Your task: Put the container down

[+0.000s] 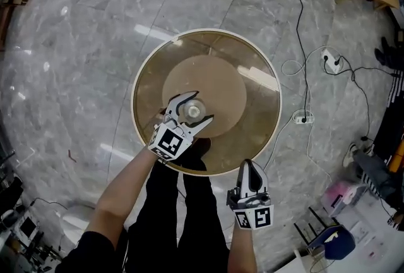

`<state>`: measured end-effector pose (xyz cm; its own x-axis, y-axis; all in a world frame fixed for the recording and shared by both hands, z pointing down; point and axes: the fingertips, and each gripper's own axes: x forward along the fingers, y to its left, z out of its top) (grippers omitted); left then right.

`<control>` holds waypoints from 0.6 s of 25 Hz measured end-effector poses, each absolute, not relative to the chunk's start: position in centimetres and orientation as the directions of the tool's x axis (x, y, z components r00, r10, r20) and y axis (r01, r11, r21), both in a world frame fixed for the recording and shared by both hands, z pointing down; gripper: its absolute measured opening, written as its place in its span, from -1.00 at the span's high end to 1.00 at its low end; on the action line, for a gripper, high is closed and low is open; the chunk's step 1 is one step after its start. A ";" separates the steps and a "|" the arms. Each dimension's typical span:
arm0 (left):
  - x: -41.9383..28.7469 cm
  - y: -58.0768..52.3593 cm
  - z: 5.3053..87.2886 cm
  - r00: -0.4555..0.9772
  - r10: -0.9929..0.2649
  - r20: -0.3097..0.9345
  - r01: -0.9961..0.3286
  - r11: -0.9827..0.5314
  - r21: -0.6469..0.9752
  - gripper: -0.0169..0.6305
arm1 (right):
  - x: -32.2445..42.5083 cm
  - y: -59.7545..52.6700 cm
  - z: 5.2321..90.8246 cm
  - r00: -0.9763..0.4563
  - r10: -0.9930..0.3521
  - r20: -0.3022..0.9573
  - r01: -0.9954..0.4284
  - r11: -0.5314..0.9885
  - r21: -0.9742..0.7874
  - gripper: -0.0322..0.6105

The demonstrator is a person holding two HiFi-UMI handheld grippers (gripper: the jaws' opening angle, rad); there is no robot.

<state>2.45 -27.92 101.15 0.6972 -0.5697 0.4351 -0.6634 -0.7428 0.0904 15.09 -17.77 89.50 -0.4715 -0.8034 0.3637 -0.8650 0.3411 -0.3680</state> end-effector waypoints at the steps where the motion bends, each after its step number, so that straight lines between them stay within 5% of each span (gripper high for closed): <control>1: 2.6 -27.8 102.4 0.694 -0.573 0.437 -0.667 -0.740 0.088 -0.15 | 15.2 -17.4 90.4 -0.475 -0.800 0.367 -0.863 0.344 -0.369 0.82; 15: 3.3 -27.2 110.1 0.649 -0.615 0.448 -0.687 -0.727 -0.002 -0.15 | 16.0 -14.0 97.1 -0.480 -0.794 0.373 -0.857 0.333 -0.394 0.82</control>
